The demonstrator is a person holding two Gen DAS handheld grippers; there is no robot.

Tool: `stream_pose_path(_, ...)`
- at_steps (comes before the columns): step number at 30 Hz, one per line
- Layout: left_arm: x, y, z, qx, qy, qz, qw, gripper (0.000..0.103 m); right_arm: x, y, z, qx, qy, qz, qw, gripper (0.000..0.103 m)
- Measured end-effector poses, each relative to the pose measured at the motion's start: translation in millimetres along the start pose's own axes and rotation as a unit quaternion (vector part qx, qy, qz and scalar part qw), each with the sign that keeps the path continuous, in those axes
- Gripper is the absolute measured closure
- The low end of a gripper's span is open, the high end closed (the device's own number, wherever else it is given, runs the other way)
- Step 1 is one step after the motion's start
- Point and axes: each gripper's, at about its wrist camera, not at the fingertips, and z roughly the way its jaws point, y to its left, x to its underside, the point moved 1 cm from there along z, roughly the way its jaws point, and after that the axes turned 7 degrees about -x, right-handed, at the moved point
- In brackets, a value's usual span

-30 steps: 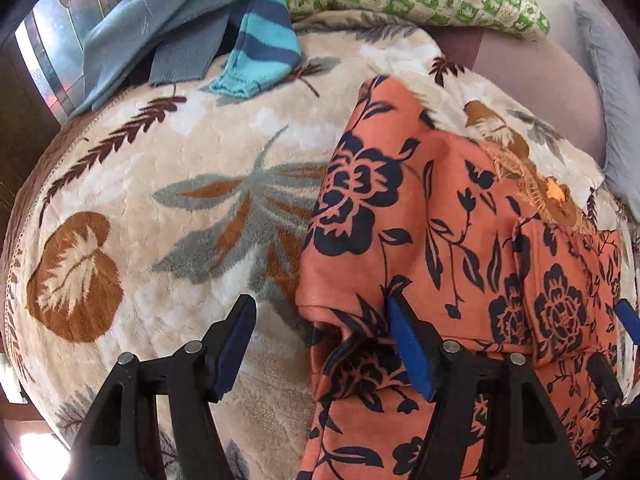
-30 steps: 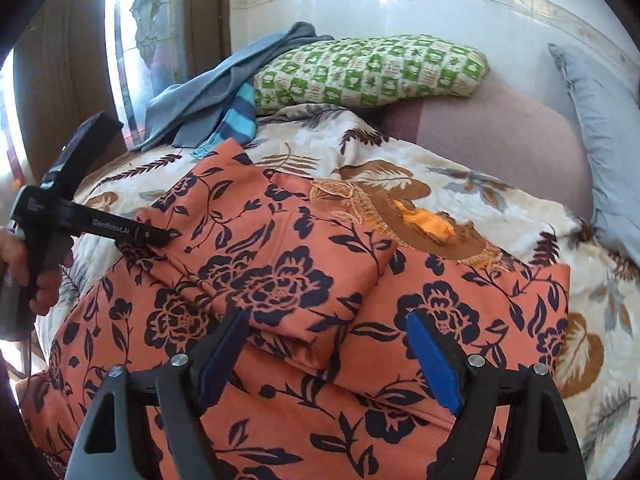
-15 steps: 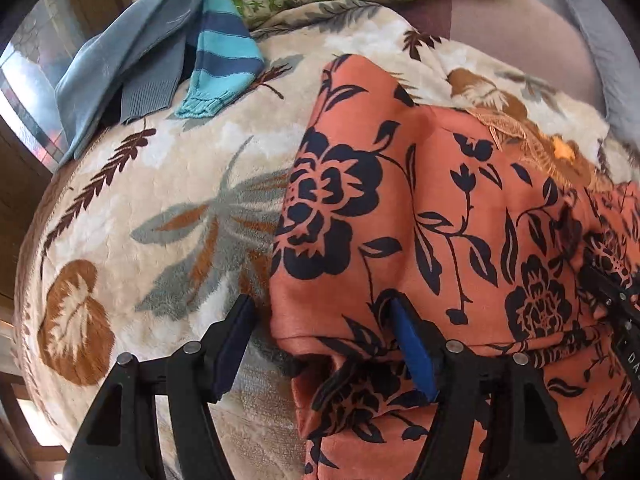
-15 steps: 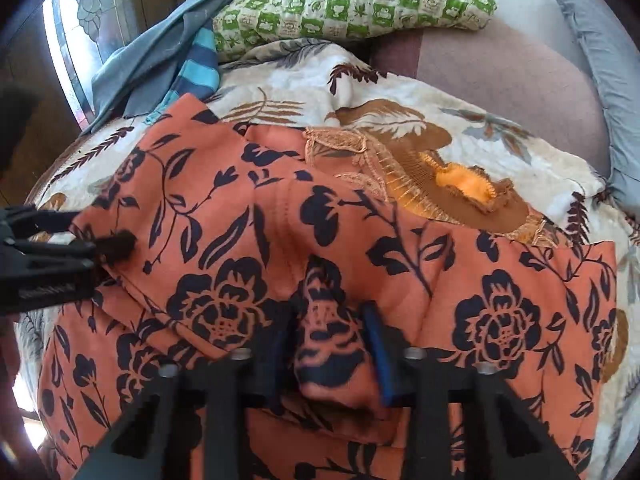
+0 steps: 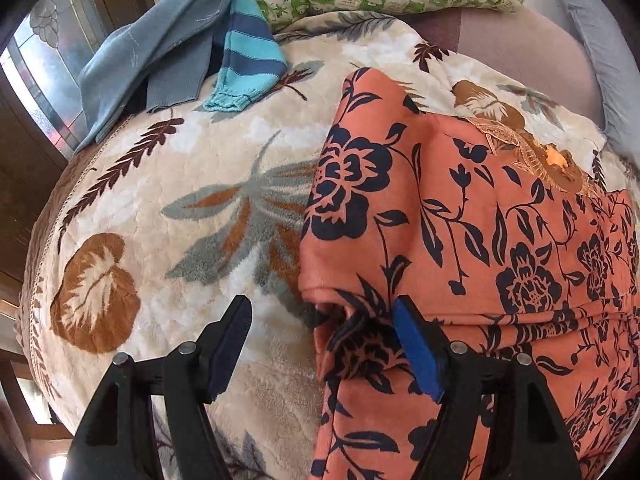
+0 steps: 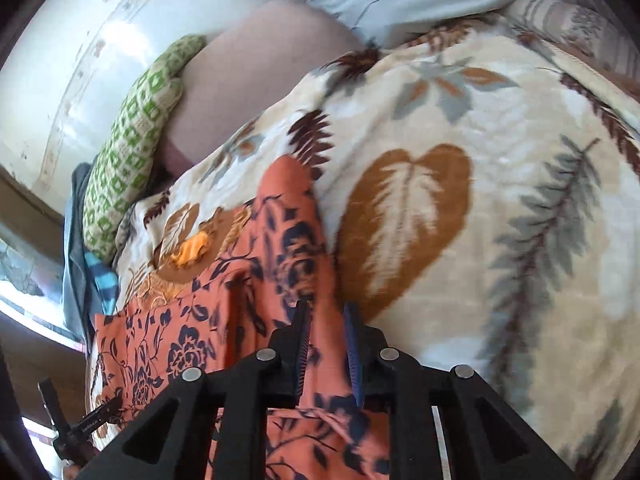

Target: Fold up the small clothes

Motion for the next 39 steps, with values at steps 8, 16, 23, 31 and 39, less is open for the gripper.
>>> stream_pose_path(8,65,-2,-72,0.011,-0.051,-0.007,0.9986,0.029,17,72,5,-0.062,0.017,-0.085,0.994,0.082)
stream_pose_path(16,130,-1,-100,0.011,-0.049,0.041,0.9979,0.028,58,140,96,-0.057,0.114,-0.111,0.986,0.082)
stream_pose_path(23,147,33,-101,0.025,-0.051,0.014,0.9983,0.026,54,96,67,-0.055,0.115,-0.052,0.990,0.083)
stream_pose_path(31,153,58,-88,0.065,-0.036,-0.015,0.9971,0.026,64,36,-89,-0.034,0.043,-0.088,0.995,0.083)
stream_pose_path(39,155,55,-82,0.091,-0.027,0.010,0.9955,0.025,79,-10,-203,-0.025,-0.031,-0.030,0.999,0.030)
